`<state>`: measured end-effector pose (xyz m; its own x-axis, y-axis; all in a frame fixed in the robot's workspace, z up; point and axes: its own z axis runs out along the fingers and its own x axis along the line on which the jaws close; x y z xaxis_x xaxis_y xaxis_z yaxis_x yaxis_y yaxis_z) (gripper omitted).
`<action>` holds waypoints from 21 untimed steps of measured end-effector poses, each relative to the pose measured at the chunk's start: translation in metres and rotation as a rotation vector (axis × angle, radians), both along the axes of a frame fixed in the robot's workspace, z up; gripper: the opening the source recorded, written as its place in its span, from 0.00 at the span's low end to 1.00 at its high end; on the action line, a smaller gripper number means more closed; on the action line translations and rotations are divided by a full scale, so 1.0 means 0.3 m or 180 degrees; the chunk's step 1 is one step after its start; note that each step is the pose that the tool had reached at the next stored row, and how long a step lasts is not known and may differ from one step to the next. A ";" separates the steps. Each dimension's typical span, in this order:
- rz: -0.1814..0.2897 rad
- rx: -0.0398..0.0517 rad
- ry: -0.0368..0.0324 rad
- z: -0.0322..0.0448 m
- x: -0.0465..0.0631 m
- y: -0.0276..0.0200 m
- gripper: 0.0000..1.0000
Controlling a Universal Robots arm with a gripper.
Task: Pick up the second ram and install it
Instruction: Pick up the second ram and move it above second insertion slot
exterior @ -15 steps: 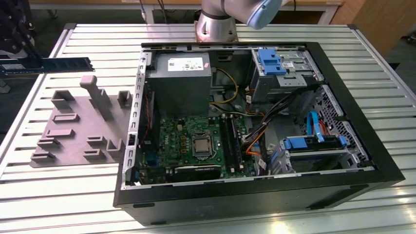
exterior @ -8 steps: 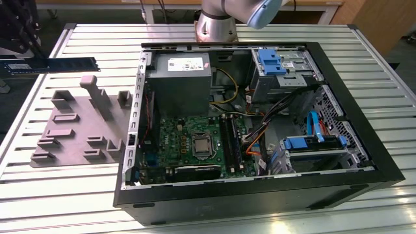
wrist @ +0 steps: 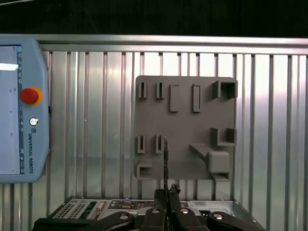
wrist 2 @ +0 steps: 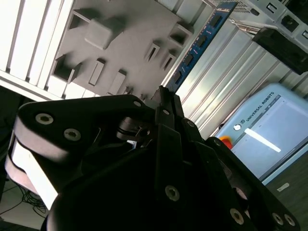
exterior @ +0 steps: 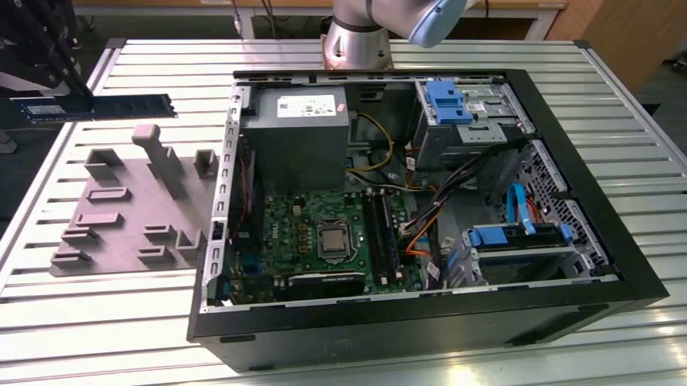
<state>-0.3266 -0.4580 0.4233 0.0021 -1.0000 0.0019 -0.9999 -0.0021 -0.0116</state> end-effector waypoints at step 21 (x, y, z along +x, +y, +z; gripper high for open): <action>0.0000 0.0000 0.0000 -0.002 0.124 0.000 0.14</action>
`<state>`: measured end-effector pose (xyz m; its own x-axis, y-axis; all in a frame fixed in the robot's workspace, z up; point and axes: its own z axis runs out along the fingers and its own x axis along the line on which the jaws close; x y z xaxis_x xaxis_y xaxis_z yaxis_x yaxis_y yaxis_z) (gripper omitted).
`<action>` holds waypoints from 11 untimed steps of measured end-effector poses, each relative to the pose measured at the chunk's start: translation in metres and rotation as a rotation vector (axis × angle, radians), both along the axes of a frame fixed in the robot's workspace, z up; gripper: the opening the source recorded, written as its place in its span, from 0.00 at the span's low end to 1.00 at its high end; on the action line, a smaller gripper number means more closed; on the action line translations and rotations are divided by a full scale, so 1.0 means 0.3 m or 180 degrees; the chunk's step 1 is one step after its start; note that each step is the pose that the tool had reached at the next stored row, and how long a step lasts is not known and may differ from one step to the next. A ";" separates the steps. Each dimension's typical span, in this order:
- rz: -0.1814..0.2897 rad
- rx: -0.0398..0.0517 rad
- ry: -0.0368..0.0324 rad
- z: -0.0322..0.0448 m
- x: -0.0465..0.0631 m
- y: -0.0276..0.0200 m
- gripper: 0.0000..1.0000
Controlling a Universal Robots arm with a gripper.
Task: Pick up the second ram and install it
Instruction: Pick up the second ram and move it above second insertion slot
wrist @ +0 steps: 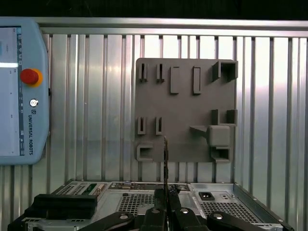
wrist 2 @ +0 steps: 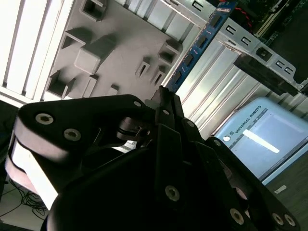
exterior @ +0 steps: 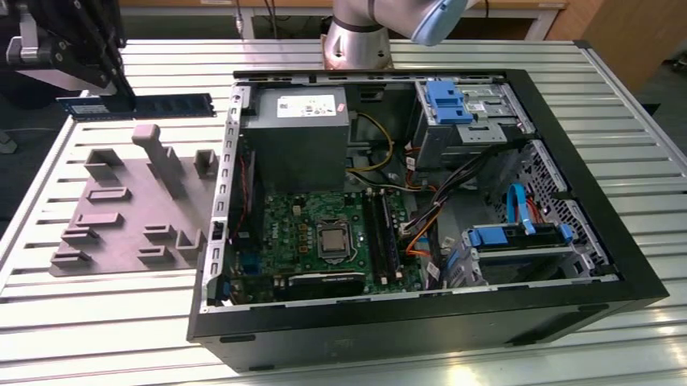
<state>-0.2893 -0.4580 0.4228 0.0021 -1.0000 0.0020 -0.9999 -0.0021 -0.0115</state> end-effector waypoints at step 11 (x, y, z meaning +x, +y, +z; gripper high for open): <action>0.0000 0.0000 0.0000 -0.001 0.083 0.000 0.14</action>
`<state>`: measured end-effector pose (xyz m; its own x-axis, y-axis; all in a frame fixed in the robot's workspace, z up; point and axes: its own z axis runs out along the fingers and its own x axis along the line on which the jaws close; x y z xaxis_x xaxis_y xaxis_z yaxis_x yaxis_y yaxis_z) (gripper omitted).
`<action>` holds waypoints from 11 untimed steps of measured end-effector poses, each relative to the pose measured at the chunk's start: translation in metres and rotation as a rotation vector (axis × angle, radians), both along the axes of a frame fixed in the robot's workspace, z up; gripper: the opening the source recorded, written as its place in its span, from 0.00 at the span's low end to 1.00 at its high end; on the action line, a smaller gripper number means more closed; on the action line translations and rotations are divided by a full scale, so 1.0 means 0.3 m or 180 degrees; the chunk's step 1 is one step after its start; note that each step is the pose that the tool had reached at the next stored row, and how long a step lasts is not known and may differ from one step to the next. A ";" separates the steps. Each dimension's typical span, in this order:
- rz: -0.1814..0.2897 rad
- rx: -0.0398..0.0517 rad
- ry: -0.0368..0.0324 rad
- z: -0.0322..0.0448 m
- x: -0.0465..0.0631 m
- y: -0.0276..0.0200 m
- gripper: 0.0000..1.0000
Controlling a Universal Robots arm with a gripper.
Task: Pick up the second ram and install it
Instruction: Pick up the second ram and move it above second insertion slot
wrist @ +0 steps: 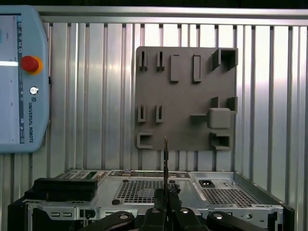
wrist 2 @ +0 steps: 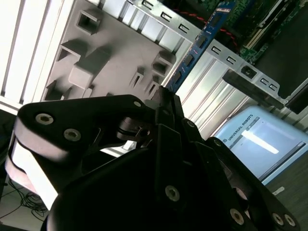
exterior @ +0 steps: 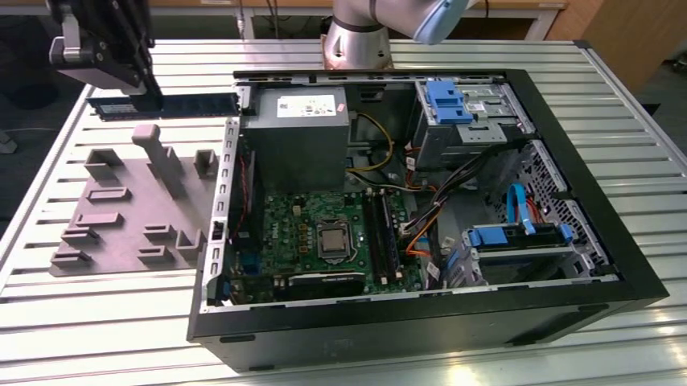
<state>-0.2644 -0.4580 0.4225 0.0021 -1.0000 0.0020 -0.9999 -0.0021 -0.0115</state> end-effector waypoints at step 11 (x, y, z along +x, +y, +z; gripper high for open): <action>0.0000 0.0000 0.0000 -0.001 0.077 0.000 0.14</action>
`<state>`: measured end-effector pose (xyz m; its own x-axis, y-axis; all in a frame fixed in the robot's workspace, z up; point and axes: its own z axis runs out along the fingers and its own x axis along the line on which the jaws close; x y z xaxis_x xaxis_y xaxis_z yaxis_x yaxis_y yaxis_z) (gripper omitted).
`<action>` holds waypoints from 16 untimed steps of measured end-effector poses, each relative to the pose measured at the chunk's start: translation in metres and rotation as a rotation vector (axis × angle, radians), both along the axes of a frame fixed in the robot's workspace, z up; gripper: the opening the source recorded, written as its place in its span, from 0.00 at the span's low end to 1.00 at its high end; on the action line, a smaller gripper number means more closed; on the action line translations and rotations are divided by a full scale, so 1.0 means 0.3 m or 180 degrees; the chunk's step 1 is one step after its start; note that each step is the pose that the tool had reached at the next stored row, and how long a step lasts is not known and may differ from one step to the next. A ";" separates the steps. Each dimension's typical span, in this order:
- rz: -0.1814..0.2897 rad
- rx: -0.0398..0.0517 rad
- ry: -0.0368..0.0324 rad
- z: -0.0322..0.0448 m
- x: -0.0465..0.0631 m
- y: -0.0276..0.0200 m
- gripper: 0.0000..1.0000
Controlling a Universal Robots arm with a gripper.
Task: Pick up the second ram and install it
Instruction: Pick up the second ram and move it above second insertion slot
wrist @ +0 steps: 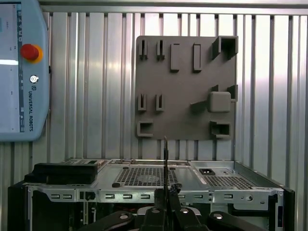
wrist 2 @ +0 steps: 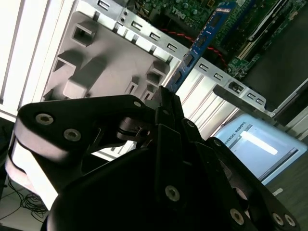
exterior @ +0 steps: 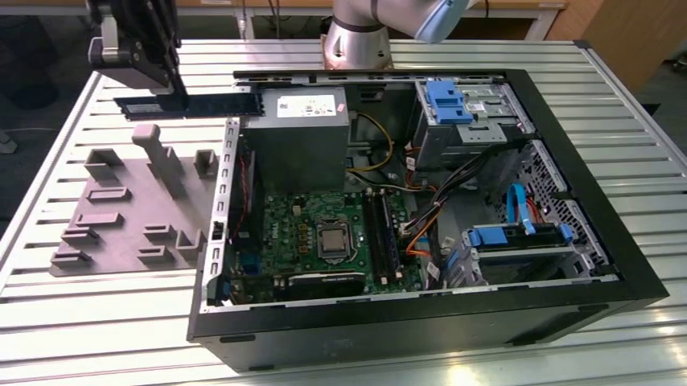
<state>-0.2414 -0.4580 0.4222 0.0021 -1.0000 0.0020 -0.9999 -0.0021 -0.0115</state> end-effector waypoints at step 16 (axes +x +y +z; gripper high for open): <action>0.0000 0.0000 0.0000 -0.001 0.114 0.000 0.14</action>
<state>-0.2072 -0.4580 0.4218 0.0021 -1.0000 0.0020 -0.9999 -0.0022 -0.0115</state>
